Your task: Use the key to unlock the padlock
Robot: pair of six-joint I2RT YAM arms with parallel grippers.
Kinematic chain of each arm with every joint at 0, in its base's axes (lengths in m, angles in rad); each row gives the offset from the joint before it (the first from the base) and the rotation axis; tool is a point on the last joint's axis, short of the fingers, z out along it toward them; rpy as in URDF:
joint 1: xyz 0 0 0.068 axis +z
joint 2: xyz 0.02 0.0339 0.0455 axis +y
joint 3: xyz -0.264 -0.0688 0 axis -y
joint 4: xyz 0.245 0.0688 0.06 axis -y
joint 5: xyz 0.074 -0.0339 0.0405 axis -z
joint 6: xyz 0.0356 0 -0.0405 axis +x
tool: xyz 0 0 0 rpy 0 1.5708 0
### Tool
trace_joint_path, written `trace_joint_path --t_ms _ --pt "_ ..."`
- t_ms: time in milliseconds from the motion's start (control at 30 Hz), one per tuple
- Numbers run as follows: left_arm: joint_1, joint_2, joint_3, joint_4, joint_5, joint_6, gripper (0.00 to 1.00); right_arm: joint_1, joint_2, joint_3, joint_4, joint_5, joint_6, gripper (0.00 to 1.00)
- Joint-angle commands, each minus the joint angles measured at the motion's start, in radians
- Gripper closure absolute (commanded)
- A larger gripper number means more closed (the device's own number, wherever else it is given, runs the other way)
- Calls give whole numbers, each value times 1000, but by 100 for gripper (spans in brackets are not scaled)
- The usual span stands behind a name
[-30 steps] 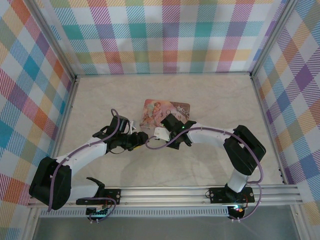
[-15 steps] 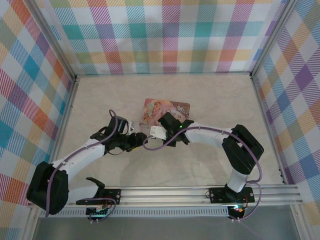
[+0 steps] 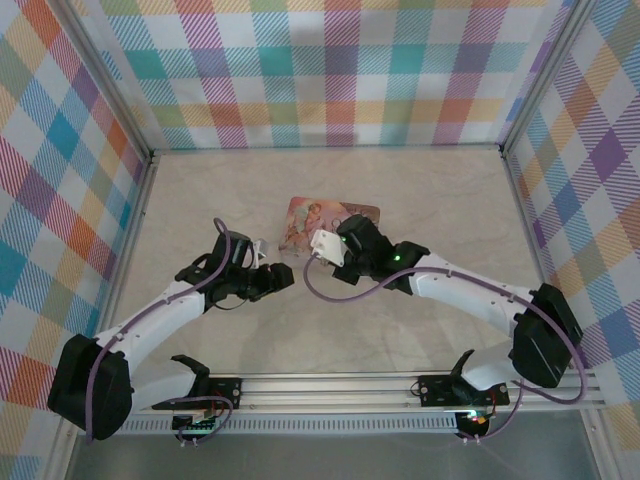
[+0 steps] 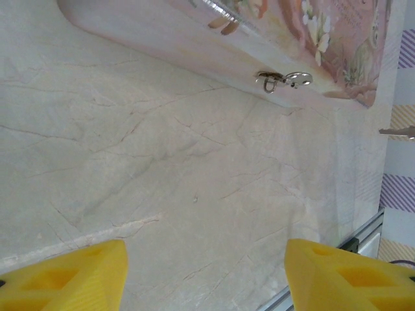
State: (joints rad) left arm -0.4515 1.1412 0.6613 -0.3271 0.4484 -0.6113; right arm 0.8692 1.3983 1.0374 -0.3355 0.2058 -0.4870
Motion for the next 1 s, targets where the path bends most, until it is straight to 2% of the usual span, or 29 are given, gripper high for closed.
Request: trace_joint_path --t_ms 0,200,400,700,967 --pt "-9 5 64 -20 -24 44 33 -35 -53 -26 -24 63 143 98" --pt "12 70 133 -20 -37 85 31 -164 -123 -26 -106 73 344 98" --pt "59 122 157 11 -31 81 28 -343 -108 -35 -183 78 527 97" --pt "85 125 145 18 -40 64 28 -608 100 31 -263 -98 673 98" --pt "96 115 111 38 -40 39 28 -668 273 94 -284 -162 690 97"
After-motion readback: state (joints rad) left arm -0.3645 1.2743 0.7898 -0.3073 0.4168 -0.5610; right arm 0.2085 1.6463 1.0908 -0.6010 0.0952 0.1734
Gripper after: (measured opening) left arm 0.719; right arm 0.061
